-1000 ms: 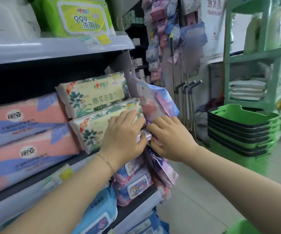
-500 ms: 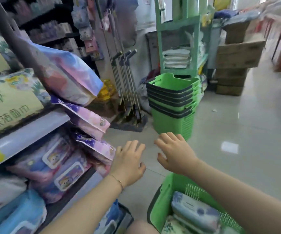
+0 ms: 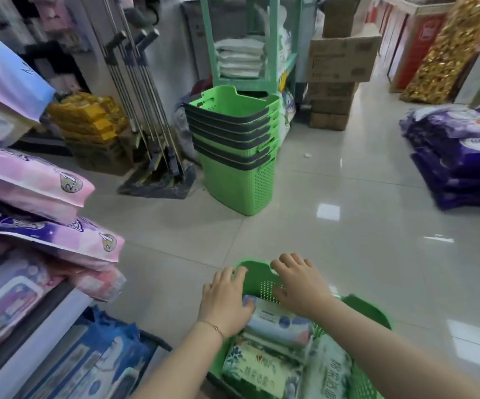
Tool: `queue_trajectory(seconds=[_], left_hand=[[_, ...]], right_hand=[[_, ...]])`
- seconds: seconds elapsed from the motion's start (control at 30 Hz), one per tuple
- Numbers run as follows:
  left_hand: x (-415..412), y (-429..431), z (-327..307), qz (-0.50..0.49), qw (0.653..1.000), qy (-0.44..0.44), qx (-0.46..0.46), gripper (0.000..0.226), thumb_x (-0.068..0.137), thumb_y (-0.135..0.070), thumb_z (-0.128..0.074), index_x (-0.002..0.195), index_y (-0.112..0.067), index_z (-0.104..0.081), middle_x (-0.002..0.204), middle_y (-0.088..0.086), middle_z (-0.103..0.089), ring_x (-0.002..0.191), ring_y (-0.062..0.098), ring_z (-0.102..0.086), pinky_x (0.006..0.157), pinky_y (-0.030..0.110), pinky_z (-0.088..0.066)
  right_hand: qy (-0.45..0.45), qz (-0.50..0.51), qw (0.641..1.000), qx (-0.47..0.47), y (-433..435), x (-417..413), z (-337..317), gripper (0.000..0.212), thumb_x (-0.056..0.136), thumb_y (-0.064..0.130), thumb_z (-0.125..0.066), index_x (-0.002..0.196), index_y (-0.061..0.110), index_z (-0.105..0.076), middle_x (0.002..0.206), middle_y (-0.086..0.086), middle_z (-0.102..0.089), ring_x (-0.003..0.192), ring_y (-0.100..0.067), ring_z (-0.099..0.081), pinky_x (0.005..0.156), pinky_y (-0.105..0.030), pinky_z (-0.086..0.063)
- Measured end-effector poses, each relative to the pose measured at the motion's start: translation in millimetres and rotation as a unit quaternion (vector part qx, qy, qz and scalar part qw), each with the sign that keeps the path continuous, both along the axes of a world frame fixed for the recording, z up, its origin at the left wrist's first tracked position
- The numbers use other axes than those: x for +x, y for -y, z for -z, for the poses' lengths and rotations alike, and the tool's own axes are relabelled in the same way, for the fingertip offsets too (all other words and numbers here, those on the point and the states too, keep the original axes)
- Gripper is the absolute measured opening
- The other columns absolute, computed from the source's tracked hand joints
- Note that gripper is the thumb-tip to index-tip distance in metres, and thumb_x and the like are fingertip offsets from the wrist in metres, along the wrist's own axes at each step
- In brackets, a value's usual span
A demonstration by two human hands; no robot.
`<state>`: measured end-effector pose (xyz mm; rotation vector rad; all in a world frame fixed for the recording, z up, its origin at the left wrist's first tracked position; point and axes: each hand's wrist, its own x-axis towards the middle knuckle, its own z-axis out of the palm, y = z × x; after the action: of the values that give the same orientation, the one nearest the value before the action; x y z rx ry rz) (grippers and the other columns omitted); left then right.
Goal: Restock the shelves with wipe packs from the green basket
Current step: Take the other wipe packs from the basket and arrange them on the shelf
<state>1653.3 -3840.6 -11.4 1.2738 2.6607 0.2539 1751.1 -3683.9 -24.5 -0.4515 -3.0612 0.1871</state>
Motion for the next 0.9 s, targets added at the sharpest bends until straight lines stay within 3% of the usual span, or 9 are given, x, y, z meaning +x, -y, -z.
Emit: queue_trajectory(seconds=[0.3,0.57,0.7,0.77,0.83,0.9], left_hand=[[11.7,8.4,57.6,-0.016,0.995,0.084,-0.058,0.053,0.086,-0.034,-0.05,0.134,-0.024,-0.033,0.135,0.001,-0.041,0.123,0.021,-0.04,0.099,0.041,-0.039],[6.6,10.6,77.1,-0.033,0.99,0.119,-0.061,0.041,0.085,-0.029,-0.053,0.123,-0.021,-0.039,0.124,0.002,-0.045,0.114,0.021,-0.045,0.094,0.041,-0.042],[8.0,3.3,85.1,0.0,0.989,0.121,-0.085,0.048,0.085,-0.029,-0.052,0.129,-0.02,-0.035,0.123,0.004,-0.045,0.11,0.023,-0.046,0.091,0.042,-0.044],[9.5,-1.3,88.9,0.017,0.987,0.126,-0.097,0.051,0.085,-0.029,-0.052,0.132,-0.02,-0.033,0.125,0.005,-0.043,0.111,0.025,-0.046,0.091,0.043,-0.044],[10.6,-5.9,91.9,0.034,0.985,0.138,-0.101,0.053,0.086,-0.03,-0.054,0.132,-0.021,-0.032,0.128,0.006,-0.04,0.111,0.025,-0.046,0.091,0.042,-0.044],[10.3,-10.4,94.1,0.047,0.984,0.145,-0.097,0.052,0.086,-0.031,-0.055,0.131,-0.021,-0.032,0.128,0.005,-0.039,0.11,0.024,-0.046,0.09,0.041,-0.044]], right_hand=[[0.124,0.105,0.985,-0.063,-8.5,34.4,68.2,0.05,0.09,0.039,-0.049,0.134,0.017,-0.039,0.128,-0.004,-0.046,0.119,-0.026,-0.042,0.097,-0.038,-0.036],[0.219,0.253,0.929,-0.158,-14.5,68.0,124.9,0.046,0.092,0.04,-0.049,0.13,0.016,-0.042,0.127,-0.007,-0.049,0.115,-0.025,-0.048,0.098,-0.041,-0.041],[0.272,0.3,0.879,-0.252,6.6,73.5,166.2,0.049,0.09,0.041,-0.046,0.132,0.017,-0.041,0.129,-0.008,-0.049,0.104,-0.025,-0.055,0.091,-0.044,-0.049],[0.278,0.344,0.847,-0.296,17.9,76.8,191.4,0.054,0.091,0.039,-0.041,0.14,0.016,-0.032,0.135,-0.011,-0.046,0.109,-0.03,-0.054,0.092,-0.047,-0.049],[0.272,0.42,0.794,-0.344,27.1,82.5,212.3,0.066,0.093,0.041,-0.044,0.146,0.011,-0.019,0.142,-0.016,-0.041,0.118,-0.035,-0.05,0.095,-0.047,-0.048],[0.264,0.506,0.724,-0.388,34.9,88.2,227.6,0.087,0.087,0.041,-0.06,0.149,0.006,-0.008,0.148,-0.017,-0.032,0.124,-0.038,-0.046,0.098,-0.045,-0.047]])
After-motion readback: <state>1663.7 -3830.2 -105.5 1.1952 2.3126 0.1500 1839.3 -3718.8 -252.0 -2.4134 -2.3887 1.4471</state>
